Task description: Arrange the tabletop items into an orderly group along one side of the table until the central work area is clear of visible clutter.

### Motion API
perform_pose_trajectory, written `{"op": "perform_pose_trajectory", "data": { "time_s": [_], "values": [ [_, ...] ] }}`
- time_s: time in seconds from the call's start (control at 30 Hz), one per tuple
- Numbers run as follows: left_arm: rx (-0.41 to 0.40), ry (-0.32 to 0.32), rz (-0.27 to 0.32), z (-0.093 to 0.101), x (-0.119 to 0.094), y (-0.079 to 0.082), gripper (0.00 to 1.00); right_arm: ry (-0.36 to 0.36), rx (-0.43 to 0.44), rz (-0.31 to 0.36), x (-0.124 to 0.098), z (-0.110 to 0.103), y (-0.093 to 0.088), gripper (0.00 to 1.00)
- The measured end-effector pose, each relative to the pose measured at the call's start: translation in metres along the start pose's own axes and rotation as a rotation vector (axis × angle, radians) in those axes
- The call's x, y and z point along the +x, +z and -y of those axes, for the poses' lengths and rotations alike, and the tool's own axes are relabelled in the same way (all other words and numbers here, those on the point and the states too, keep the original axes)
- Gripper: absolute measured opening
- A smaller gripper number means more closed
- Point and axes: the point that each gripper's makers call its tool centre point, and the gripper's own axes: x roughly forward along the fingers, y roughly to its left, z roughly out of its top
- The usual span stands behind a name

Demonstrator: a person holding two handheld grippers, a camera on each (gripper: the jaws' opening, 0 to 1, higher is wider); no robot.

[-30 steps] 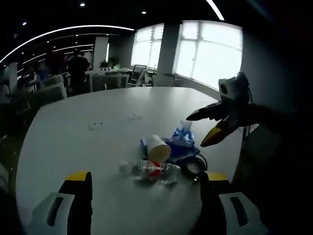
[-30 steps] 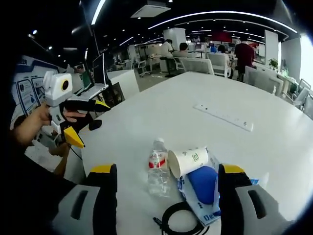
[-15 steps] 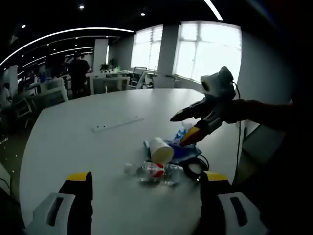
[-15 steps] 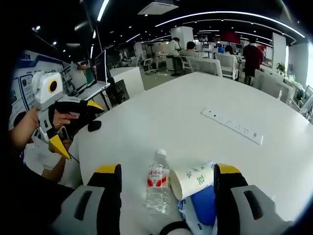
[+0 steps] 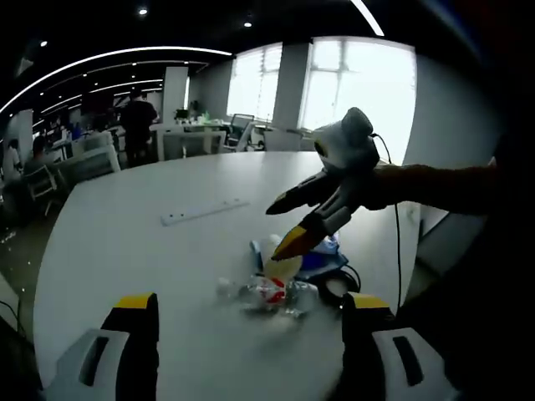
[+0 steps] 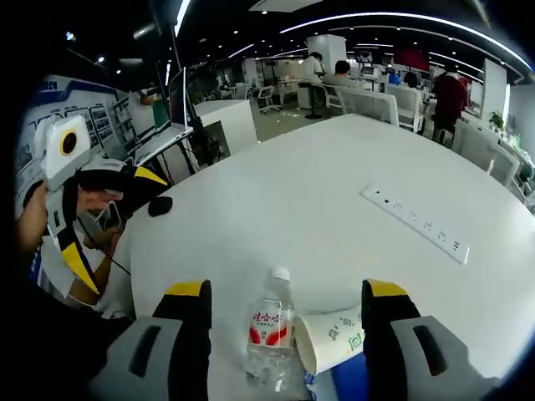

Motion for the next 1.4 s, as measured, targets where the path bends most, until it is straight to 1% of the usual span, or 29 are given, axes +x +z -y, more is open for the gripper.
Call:
{"op": "perform_pose_trajectory", "data": {
  "time_s": [0.03,0.1,0.13,0.23,0.33,0.4,0.53,0.67,0.73,0.77,0.93,1.0,1.13,1.2,1.3,1.4],
  "values": [
    [-0.004,0.004,0.003,-0.001,0.0,0.0,0.89,0.005,0.0,-0.013,0.008,0.002,-0.001,0.68],
    [-0.009,0.007,0.006,-0.002,0.0,0.001,0.89,0.011,-0.004,-0.022,0.015,0.001,-0.001,0.66],
    [-0.011,0.011,0.008,-0.006,0.0,-0.001,0.89,0.017,-0.006,-0.03,0.019,0.0,0.0,0.65],
    [-0.006,0.007,0.0,-0.01,0.003,-0.004,0.89,0.023,-0.007,-0.041,0.031,-0.001,0.001,0.64],
    [-0.006,0.002,-0.005,-0.007,0.005,-0.004,0.89,0.022,-0.014,-0.056,0.039,-0.004,0.001,0.63],
    [-0.011,-0.001,0.001,-0.004,0.006,-0.003,0.89,0.026,-0.017,-0.071,0.049,-0.004,0.0,0.61],
    [-0.008,-0.001,-0.001,-0.001,0.008,-0.001,0.89,0.031,-0.014,-0.1,0.062,-0.003,-0.005,0.58],
    [-0.006,-0.001,-0.007,0.0,0.009,-0.001,0.89,0.019,-0.017,-0.126,0.071,-0.002,-0.01,0.53],
    [-0.005,-0.002,-0.005,-0.001,0.009,0.0,0.89,0.015,-0.019,-0.143,0.071,-0.006,-0.014,0.52],
    [-0.005,-0.002,-0.005,-0.001,0.009,0.0,0.89,0.015,-0.022,-0.147,0.075,-0.005,-0.014,0.52],
    [-0.014,0.014,0.001,-0.007,0.009,0.002,0.91,0.025,-0.02,-0.182,0.087,-0.007,-0.02,0.47],
    [-0.018,0.011,0.003,-0.008,0.009,0.002,0.9,0.027,-0.025,-0.189,0.089,-0.01,-0.022,0.45],
    [-0.019,0.01,-0.002,-0.01,0.011,0.001,0.9,0.033,-0.014,-0.208,0.099,-0.012,-0.024,0.43],
    [-0.018,0.01,-0.004,-0.012,0.011,0.001,0.9,0.041,-0.023,-0.226,0.101,-0.017,-0.028,0.4],
    [-0.017,0.006,-0.006,-0.013,0.012,0.001,0.9,0.033,-0.036,-0.241,0.108,-0.015,-0.03,0.38],
    [-0.019,0.005,-0.006,-0.016,0.013,0.0,0.9,0.035,-0.029,-0.255,0.114,-0.014,-0.032,0.37]
  ]
}}
